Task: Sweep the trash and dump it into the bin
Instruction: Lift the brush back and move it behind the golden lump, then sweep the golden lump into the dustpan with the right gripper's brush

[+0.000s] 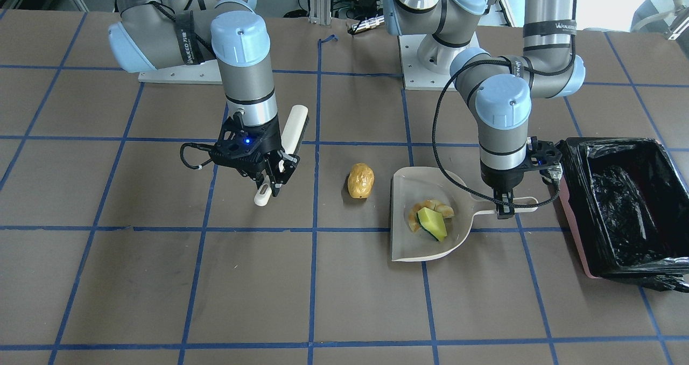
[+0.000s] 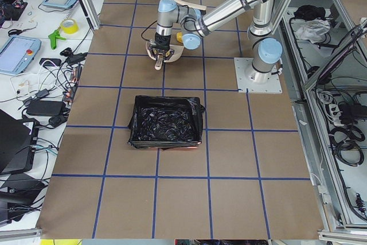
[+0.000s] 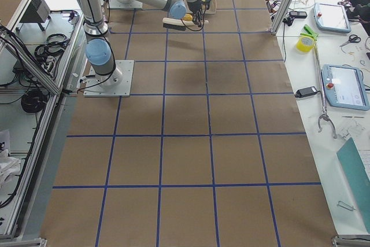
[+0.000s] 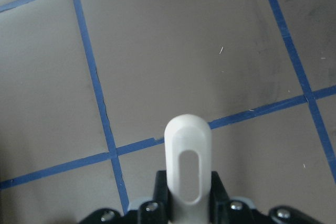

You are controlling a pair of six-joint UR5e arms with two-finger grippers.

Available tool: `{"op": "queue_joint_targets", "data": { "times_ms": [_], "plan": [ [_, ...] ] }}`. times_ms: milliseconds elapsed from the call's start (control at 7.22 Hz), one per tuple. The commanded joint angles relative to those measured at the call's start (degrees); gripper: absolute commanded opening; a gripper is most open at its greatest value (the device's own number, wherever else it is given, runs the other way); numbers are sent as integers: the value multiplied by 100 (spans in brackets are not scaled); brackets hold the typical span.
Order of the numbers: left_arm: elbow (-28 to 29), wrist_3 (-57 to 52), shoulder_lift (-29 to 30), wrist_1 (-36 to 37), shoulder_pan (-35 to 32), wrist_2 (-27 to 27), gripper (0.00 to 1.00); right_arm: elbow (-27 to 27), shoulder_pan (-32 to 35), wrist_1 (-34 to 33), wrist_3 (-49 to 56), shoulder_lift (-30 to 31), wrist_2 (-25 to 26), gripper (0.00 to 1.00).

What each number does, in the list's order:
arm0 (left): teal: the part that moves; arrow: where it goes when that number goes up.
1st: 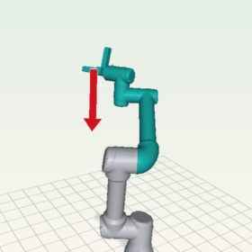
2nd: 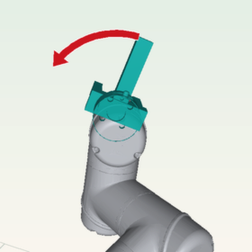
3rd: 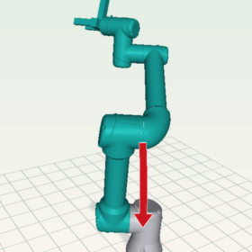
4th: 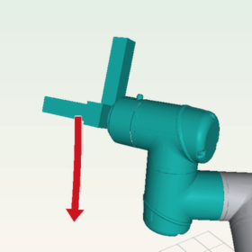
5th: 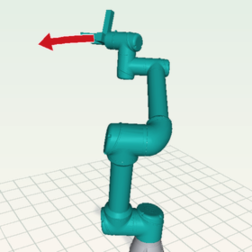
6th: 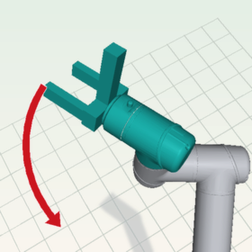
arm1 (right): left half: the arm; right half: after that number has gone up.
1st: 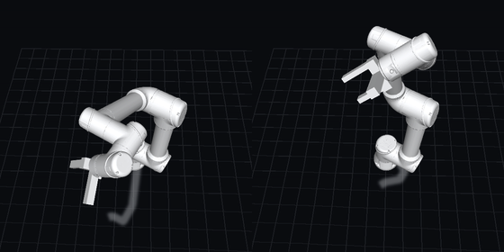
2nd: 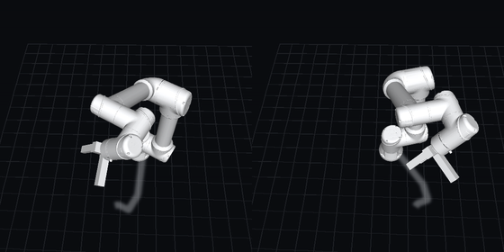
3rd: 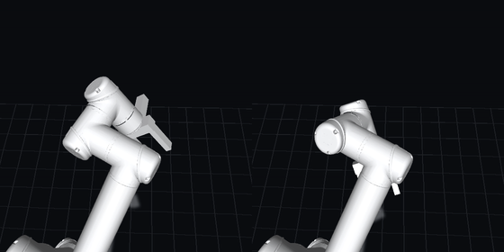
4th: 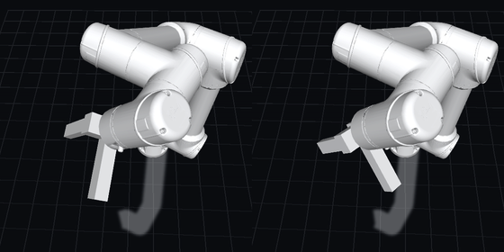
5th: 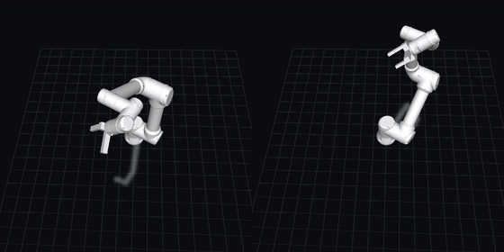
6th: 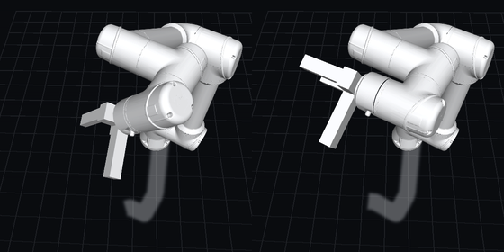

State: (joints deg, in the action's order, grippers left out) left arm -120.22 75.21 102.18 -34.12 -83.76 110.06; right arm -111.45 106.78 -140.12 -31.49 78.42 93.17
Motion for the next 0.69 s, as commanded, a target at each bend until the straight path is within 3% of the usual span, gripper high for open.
{"op": "queue_joint_targets", "data": {
  "times_ms": [0,554],
  "plan": [
    [-344,90,-285,98,-61,278,0,159,210,-556,-102,-528,158,0],
    [-494,608,-287,-16,-193,367,0,510,597,-481,-893,-854,192,0]
  ]
}}
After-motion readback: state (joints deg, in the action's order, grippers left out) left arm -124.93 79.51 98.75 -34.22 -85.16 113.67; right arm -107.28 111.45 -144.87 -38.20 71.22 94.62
